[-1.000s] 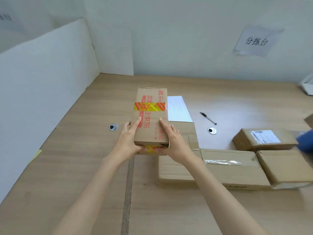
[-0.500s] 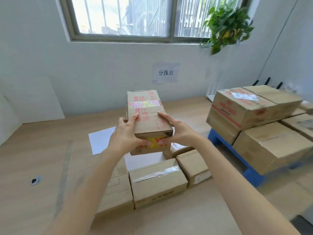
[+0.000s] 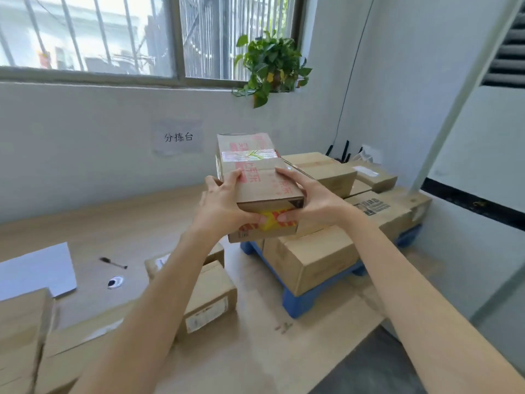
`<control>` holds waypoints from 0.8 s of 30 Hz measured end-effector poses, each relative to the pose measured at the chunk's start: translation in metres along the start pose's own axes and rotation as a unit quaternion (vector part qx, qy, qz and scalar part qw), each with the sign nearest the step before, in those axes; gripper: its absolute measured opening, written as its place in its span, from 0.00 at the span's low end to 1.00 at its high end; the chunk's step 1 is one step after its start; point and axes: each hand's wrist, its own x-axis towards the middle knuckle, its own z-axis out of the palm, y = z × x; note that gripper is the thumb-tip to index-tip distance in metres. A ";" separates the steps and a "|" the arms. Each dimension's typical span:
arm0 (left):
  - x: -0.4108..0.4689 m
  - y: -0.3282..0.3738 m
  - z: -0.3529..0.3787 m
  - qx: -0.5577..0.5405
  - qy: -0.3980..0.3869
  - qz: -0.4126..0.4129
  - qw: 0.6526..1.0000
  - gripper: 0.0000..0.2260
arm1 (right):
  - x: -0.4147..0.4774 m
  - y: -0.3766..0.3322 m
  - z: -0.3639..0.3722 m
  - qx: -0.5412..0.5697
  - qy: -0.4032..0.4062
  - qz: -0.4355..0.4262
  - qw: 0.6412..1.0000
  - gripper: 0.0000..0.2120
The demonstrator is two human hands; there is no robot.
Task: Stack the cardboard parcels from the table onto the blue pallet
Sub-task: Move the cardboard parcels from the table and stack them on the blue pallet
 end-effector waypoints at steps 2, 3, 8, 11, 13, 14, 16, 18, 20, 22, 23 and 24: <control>0.017 0.032 0.027 0.007 -0.011 0.015 1.000 0.46 | -0.013 0.028 -0.031 -0.009 0.020 0.016 1.000 0.47; 0.025 0.047 0.040 0.012 -0.017 0.022 1.000 0.46 | -0.019 0.041 -0.045 -0.010 0.031 0.022 0.999 0.47; 0.065 0.110 0.105 0.020 -0.048 0.056 0.997 0.43 | -0.037 0.113 -0.106 -0.009 0.061 0.050 0.997 0.48; 0.096 0.140 0.146 0.011 -0.058 0.075 0.995 0.43 | -0.039 0.156 -0.144 -0.003 0.071 0.063 0.995 0.48; 0.122 0.161 0.171 0.008 -0.058 0.090 0.994 0.43 | -0.035 0.182 -0.172 0.001 0.072 0.073 0.995 0.48; 0.135 0.172 0.183 0.007 -0.057 0.095 0.994 0.43 | -0.031 0.194 -0.187 0.002 0.071 0.076 0.995 0.48; 0.164 0.194 0.205 -0.003 -0.063 0.097 0.993 0.42 | -0.021 0.218 -0.219 -0.007 0.072 0.082 0.994 0.48; 0.194 0.215 0.228 -0.026 -0.073 0.099 0.992 0.42 | -0.010 0.244 -0.251 -0.021 0.078 0.087 0.993 0.48; 0.223 0.236 0.249 -0.041 -0.076 0.106 0.991 0.42 | -0.001 0.266 -0.281 -0.016 0.080 0.093 0.992 0.48; 0.246 0.255 0.269 -0.032 -0.074 0.111 0.991 0.43 | 0.007 0.287 -0.307 -0.011 0.081 0.091 0.992 0.47; 0.256 0.262 0.278 -0.028 -0.073 0.111 0.991 0.44 | 0.011 0.299 -0.317 -0.012 0.082 0.092 0.992 0.47; 0.265 0.269 0.288 -0.026 -0.072 0.112 0.991 0.44 | 0.015 0.311 -0.327 -0.014 0.084 0.091 0.992 0.47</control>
